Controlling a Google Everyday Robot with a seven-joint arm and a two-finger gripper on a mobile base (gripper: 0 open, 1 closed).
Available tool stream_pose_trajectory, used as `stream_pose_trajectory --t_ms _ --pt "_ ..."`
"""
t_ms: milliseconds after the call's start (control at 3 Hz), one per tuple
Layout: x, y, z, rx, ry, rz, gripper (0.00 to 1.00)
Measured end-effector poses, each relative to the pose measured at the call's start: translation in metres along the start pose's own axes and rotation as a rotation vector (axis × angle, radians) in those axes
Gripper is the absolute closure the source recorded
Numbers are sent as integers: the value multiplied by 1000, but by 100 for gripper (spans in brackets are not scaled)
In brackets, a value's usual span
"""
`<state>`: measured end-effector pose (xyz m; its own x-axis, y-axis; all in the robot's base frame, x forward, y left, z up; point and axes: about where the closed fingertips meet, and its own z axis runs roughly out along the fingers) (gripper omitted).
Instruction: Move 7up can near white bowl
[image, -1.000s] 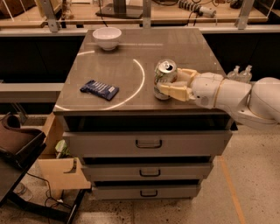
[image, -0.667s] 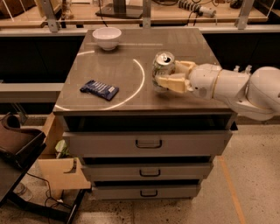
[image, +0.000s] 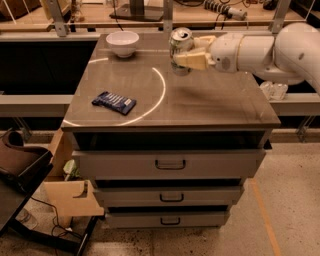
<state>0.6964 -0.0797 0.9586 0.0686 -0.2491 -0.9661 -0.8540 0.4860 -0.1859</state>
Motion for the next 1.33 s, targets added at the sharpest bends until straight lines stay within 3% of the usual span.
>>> stream_pose_trajectory --t_ms 667,1000,1333 --pt "-5 -43 118 -106 12 29 100" --pt "-9 -61 159 -104 1 37 100" --pt "-14 -85 174 -59 -11 42 100"
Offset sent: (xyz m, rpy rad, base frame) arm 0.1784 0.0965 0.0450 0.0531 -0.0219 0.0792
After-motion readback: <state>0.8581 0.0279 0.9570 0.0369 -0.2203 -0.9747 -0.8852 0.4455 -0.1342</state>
